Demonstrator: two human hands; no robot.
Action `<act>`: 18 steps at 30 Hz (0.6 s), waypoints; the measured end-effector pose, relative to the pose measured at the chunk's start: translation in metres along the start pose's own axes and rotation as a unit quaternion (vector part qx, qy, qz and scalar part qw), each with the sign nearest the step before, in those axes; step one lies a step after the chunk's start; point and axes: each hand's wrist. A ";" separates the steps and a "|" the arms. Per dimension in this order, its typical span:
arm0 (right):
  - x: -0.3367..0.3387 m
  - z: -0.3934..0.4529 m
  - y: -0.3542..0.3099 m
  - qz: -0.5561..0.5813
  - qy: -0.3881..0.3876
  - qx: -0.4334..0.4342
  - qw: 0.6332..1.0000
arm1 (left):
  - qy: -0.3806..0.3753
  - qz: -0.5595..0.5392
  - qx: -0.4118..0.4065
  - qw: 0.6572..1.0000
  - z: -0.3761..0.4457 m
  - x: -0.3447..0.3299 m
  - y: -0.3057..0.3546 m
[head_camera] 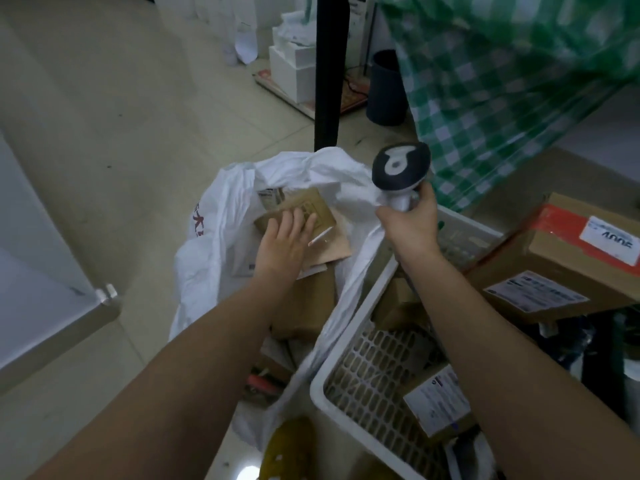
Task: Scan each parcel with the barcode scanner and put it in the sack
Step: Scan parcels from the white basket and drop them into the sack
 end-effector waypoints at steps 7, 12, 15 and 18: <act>-0.008 -0.025 -0.057 -0.001 -0.017 0.061 0.998 | -0.099 -0.180 0.078 0.976 -0.020 0.016 -0.046; -0.029 -0.047 -0.067 0.003 0.005 0.043 0.999 | 0.026 -0.253 0.418 0.872 -0.080 0.007 -0.110; -0.038 -0.056 -0.071 0.000 0.007 0.038 0.999 | -0.144 -0.445 0.510 0.722 -0.111 -0.009 -0.133; -0.042 -0.060 -0.074 -0.016 0.011 0.038 0.999 | -0.121 -0.449 0.442 0.767 -0.122 0.001 -0.137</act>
Point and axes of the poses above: each hand's wrist, its own z-axis towards the middle knuckle, its own x-axis out of the back of the hand, y = z × x, and after that the axes turned 8 degrees about y, right-handed
